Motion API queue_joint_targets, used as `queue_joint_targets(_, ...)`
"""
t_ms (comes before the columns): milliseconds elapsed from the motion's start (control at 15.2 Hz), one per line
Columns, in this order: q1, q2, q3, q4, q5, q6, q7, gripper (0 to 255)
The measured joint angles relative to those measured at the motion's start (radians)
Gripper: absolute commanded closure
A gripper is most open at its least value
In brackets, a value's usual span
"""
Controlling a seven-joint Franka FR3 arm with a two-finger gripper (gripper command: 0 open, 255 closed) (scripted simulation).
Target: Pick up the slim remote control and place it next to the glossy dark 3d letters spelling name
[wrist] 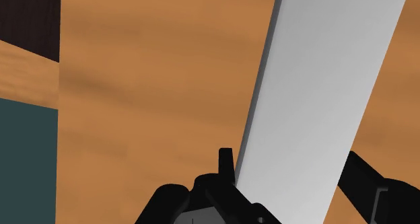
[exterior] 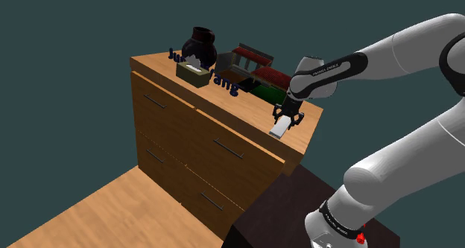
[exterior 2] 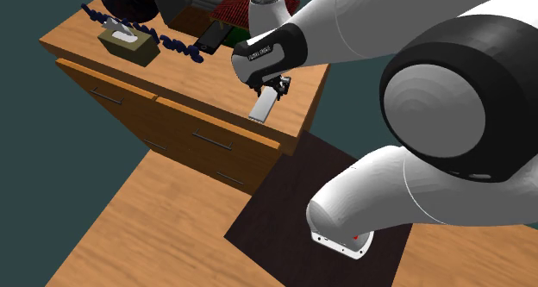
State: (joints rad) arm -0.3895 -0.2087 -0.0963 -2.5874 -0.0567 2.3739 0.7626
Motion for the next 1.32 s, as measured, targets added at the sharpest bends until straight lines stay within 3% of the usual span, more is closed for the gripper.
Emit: queue_joint_targets(1320,0.0,-0.148,0.01,0.126,-0.001,-0.274,0.002,255)
